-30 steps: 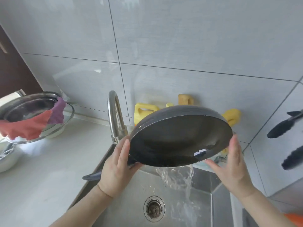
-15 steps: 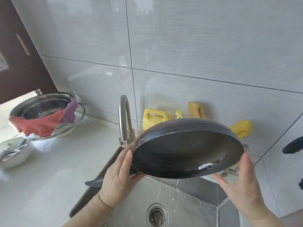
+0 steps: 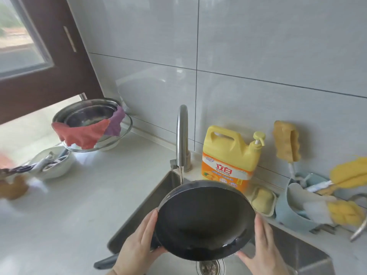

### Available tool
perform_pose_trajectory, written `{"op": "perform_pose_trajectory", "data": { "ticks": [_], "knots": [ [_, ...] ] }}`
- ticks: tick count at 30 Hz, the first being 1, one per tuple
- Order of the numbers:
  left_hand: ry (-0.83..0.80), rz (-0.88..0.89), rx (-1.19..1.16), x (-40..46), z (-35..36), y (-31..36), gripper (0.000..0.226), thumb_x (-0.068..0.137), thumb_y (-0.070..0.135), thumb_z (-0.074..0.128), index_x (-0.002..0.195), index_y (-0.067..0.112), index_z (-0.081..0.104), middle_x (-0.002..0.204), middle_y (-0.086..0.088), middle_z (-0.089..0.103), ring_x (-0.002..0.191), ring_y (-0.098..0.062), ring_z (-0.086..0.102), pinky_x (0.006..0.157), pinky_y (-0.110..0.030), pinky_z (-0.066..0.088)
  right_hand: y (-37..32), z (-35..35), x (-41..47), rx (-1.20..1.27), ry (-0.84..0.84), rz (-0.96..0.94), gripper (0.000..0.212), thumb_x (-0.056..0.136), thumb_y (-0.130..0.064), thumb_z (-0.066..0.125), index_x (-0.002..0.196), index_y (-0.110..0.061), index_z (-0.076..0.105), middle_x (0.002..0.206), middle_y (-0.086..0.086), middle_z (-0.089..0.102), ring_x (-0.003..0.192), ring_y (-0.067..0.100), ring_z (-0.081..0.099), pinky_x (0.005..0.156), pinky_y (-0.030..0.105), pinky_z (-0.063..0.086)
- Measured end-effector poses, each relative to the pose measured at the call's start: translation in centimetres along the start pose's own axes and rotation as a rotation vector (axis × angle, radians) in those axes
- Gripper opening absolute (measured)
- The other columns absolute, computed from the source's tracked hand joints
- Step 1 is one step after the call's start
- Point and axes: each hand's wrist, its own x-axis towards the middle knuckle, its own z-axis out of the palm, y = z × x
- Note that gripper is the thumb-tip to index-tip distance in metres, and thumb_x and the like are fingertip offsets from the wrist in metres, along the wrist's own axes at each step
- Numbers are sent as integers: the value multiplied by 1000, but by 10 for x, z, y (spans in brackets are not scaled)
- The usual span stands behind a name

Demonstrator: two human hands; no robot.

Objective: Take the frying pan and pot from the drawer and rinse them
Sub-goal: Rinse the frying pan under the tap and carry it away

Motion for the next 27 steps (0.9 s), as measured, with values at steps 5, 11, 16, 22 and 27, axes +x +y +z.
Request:
{"op": "perform_pose_trajectory", "data": {
  "ticks": [5, 11, 16, 22, 27],
  "knots": [
    [-53, -145, 2, -8, -2, -35, 83, 86, 75, 41, 143, 15, 31, 142, 3, 43, 83, -11, 71, 50, -16, 51, 1, 41, 20, -1, -264, 18, 166, 25, -42, 100, 156, -18, 1, 143, 14, 35, 107, 39, 66, 74, 32, 57],
    [-40, -191, -13, -17, -5, -61, 91, 80, 76, 48, 145, 16, 28, 148, 8, 32, 94, -9, 60, 62, -14, 50, -9, 68, 39, 21, -351, -1, 169, 22, -54, 96, 156, -14, 2, 142, 10, 38, 105, 31, 69, 80, 23, 52],
    [-24, -175, 41, -13, -9, -65, 86, 84, 76, 42, 143, 15, 27, 138, -4, 44, 80, -9, 64, 55, -18, 51, -10, 75, 47, 1, -364, -22, 167, 24, -55, 96, 156, -12, 3, 140, 12, 40, 105, 31, 69, 80, 24, 53],
    [-49, -136, 66, -9, 1, -59, 88, 78, 65, 58, 144, 16, 27, 137, -3, 47, 79, -16, 72, 54, -20, 54, -2, 59, 41, 8, -299, -14, 170, 19, -46, 98, 156, -18, 1, 136, 14, 39, 102, 38, 68, 68, 32, 57],
    [22, 8, 68, 10, 16, -45, 89, 81, 58, 62, 145, 9, 25, 139, -10, 45, 108, -18, 63, 66, -23, 57, 5, 34, 37, 91, -115, -60, 121, 65, -62, 78, 156, -18, 11, 147, 9, 32, 134, 23, 41, 78, 29, 56]
  ]
}}
